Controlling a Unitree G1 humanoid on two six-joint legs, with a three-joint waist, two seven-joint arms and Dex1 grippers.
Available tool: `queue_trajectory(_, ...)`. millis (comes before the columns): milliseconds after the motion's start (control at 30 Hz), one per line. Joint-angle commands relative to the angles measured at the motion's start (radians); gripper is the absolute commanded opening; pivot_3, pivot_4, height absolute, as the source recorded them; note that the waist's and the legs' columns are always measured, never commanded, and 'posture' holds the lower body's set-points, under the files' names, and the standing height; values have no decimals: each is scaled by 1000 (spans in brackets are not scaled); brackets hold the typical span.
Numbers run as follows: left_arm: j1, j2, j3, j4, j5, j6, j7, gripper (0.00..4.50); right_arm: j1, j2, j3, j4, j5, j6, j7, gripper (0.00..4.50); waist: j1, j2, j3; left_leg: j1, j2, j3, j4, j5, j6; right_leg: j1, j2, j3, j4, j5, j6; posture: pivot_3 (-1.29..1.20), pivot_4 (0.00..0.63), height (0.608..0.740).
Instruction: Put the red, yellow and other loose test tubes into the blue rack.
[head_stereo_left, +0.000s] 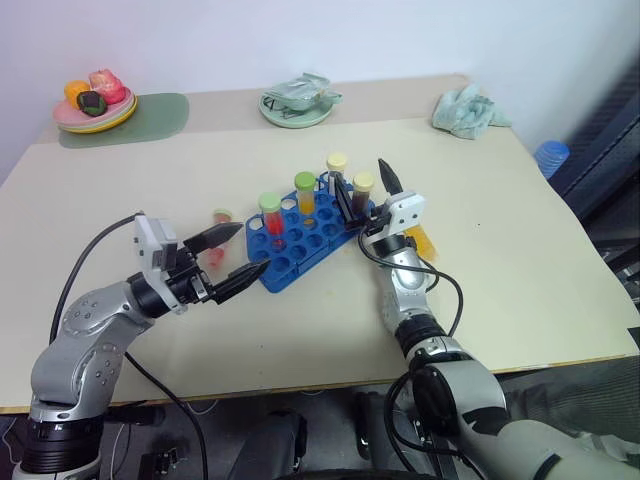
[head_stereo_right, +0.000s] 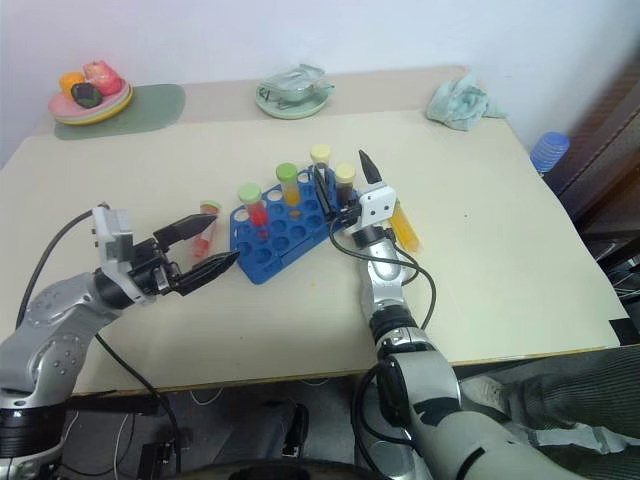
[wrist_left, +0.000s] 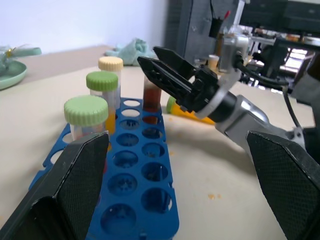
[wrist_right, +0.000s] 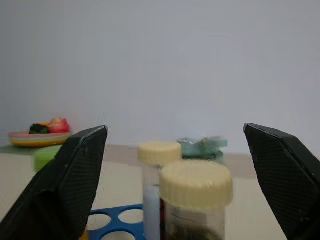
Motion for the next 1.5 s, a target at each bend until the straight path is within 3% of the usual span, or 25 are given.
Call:
queue_trajectory(33, -27, -16, -6, 10, -12, -6, 1, 4500, 71, -74, 42, -427, 0, 290, -6, 4450, 5, 0, 0, 0, 0, 0, 0, 0, 0, 0, 0, 0, 0, 0, 0, 0, 150, 740)
queue_trajectory(167, -47, -27, -27, 38, -7, -6, -21, 4500, 162, -207, 57, -838, 82, 736, 22, 4450, 21, 0, 0, -1, 0, 0, 0, 0, 0, -1, 0, 1, 0, 0, 0, 0, 150, 740)
queue_trajectory(300, -73, -29, -47, 77, 11, -24, -45, 4500, 171, -356, 7, -1059, 231, 1135, 49, 4450, 27, 0, 0, -1, 0, 1, -1, 0, 0, -1, 0, 1, -1, 0, 0, 0, 150, 740)
queue_trajectory(433, -93, -40, -68, 87, 20, -27, -60, 4500, 155, -475, -38, -1111, 303, 1387, 54, 4450, 29, 0, 0, -1, 1, 1, -1, -1, 1, 0, 0, 1, -4, 0, 0, 0, 150, 740)
queue_trajectory(600, -107, -57, -92, 93, 29, -28, -63, 4500, 106, -620, -29, -1019, 322, 1699, 63, 4450, 28, -1, 1, -2, 1, 2, -1, -2, 3, 1, -1, 1, -7, 0, 0, 0, 150, 740)
queue_trajectory(867, -117, -72, -97, 86, 29, -22, -59, 4500, -83, -624, 25, -731, 314, 1903, 105, 4450, 28, -1, 1, -2, 1, 5, -1, -2, 4, 1, -3, 1, -7, 0, 1, 0, 150, 740)
queue_trajectory(1167, -54, -74, -74, 35, 15, -26, -29, 4500, -235, -601, 123, -329, 220, 1799, 185, 4450, 27, -1, 1, -3, 0, 5, -1, -3, 6, 0, -3, 1, -9, 0, 1, 0, 150, 740)
queue_trajectory(1400, -15, -76, -61, 5, 15, -29, -9, 4500, -274, -632, 269, -227, 133, 1747, 346, 4450, 28, -1, 1, -2, 0, 6, 0, -3, 6, 1, -3, 1, -8, 0, 1, 0, 150, 740)
queue_trajectory(1500, -12, -77, -62, 3, 16, -29, -5, 4500, -283, -631, 309, -191, 89, 1708, 383, 3660, 27, -1, 1, -2, 0, 6, 0, -3, 6, 1, -3, 1, -8, 0, 1, 0, 150, 740)
